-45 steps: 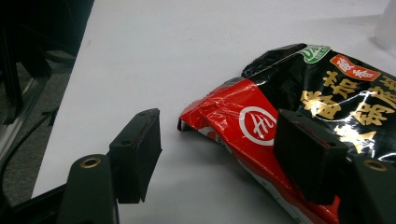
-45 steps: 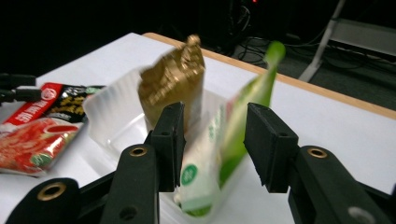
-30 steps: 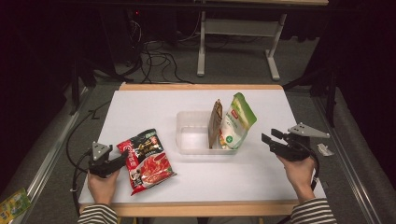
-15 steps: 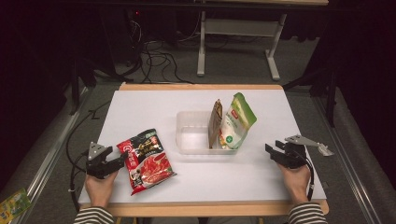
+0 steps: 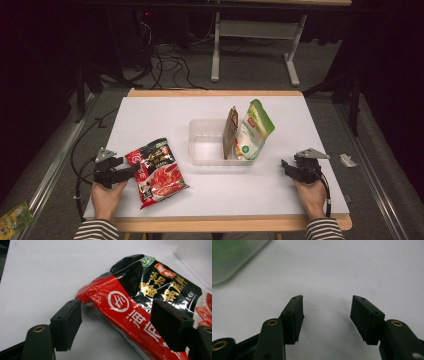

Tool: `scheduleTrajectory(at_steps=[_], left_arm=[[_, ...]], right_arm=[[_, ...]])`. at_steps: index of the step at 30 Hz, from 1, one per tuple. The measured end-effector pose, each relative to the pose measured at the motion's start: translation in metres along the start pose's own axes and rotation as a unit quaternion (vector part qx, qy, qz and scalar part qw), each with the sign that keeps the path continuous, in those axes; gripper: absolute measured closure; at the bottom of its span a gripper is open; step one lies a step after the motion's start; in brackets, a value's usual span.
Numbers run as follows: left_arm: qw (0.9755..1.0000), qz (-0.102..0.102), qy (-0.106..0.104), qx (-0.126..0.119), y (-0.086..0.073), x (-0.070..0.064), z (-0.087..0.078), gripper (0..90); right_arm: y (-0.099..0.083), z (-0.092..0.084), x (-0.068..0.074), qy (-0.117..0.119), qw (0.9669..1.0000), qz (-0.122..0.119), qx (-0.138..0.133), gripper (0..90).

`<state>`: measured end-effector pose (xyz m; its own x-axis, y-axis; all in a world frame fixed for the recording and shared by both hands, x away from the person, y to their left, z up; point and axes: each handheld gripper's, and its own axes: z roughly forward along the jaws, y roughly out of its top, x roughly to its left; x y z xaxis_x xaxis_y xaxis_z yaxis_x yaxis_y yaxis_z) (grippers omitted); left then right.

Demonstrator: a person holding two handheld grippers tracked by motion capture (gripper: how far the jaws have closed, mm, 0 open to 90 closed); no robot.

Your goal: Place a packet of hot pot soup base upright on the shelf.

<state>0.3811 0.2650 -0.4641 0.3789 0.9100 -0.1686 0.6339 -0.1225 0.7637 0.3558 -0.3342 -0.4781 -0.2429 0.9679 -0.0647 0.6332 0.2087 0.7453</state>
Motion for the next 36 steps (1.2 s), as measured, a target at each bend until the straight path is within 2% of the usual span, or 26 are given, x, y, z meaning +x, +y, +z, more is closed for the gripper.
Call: scheduleTrajectory(at_steps=[4, 9, 12, 16, 19, 22, 28, 31, 33, 36], left_arm=[[1.0000, 0.005, 0.005, 0.004, 0.006, 0.000, 0.003, 25.4], [0.9996, 0.018, 0.010, 0.020, 0.016, 0.001, 0.013, 25.0], [0.9995, 0.019, 0.015, 0.018, 0.021, 0.004, 0.017, 24.1], [0.9993, 0.016, 0.018, 0.030, 0.026, 0.009, 0.024, 24.0], [0.9986, 0.018, 0.010, 0.049, 0.025, 0.011, 0.032, 24.2], [0.9986, 0.012, -0.002, 0.052, 0.024, 0.011, 0.036, 24.6], [0.9971, 0.001, -0.029, 0.070, 0.022, 0.015, 0.033, 32.1], [0.9954, -0.003, -0.047, 0.083, 0.023, 0.017, 0.031, 41.3], [0.9955, -0.002, -0.046, 0.083, 0.022, 0.016, 0.031, 45.7], [0.9953, -0.012, -0.046, 0.084, 0.023, 0.016, 0.030, 53.1]], right_arm=[[0.000, 0.002, 0.002, -0.003, 0.9999, -0.011, 0.007, 44.8], [0.000, 0.003, 0.001, -0.001, 0.9999, -0.008, 0.007, 44.6], [-0.001, 0.002, 0.003, -0.005, 0.9999, -0.012, 0.005, 44.8], [-0.001, 0.002, 0.004, -0.008, 0.9999, -0.014, 0.004, 44.8], [-0.001, 0.002, 0.004, -0.010, 0.9998, -0.016, 0.005, 44.9], [-0.001, 0.002, 0.004, -0.011, 0.9998, -0.017, 0.002, 44.9], [-0.001, 0.002, 0.005, -0.012, 0.9997, -0.021, 0.002, 45.0], [-0.001, 0.002, 0.005, -0.012, 0.9997, -0.022, 0.003, 45.0], [-0.001, 0.002, 0.005, -0.012, 0.9997, -0.021, 0.003, 45.0], [-0.001, 0.002, 0.005, -0.013, 0.9997, -0.020, 0.003, 45.0]])
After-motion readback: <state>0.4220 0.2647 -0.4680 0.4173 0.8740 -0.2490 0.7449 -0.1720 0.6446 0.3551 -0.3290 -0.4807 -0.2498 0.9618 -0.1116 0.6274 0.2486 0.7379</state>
